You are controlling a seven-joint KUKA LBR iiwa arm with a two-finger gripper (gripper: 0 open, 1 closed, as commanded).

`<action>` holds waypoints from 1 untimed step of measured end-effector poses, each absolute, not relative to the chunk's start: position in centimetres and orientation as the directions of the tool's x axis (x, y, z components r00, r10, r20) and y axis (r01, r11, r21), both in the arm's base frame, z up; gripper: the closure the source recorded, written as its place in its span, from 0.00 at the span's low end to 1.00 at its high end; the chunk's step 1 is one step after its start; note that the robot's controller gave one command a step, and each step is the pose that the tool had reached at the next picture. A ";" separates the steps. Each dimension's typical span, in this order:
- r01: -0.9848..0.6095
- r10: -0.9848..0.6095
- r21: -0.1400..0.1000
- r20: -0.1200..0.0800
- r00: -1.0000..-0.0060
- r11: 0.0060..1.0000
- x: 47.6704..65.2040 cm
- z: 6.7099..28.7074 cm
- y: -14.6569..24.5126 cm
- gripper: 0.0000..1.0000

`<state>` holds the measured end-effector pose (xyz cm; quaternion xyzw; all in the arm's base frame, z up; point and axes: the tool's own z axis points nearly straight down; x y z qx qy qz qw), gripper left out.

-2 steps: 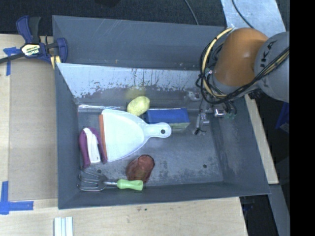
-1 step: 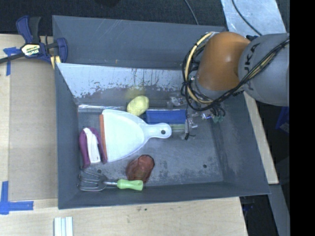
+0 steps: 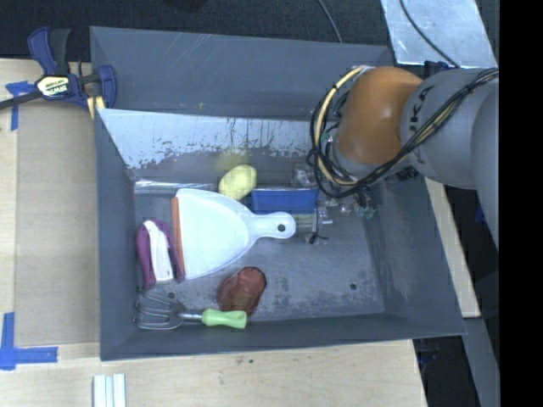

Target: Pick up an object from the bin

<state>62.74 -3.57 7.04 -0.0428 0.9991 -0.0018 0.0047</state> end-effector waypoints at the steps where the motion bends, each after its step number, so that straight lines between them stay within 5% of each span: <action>1: -0.147 -0.147 -0.003 -0.012 -0.989 0.989 62.6 7.2 -0.7 1.00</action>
Offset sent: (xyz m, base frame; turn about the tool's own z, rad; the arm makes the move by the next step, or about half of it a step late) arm 0.0000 0.0000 0.0000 0.0000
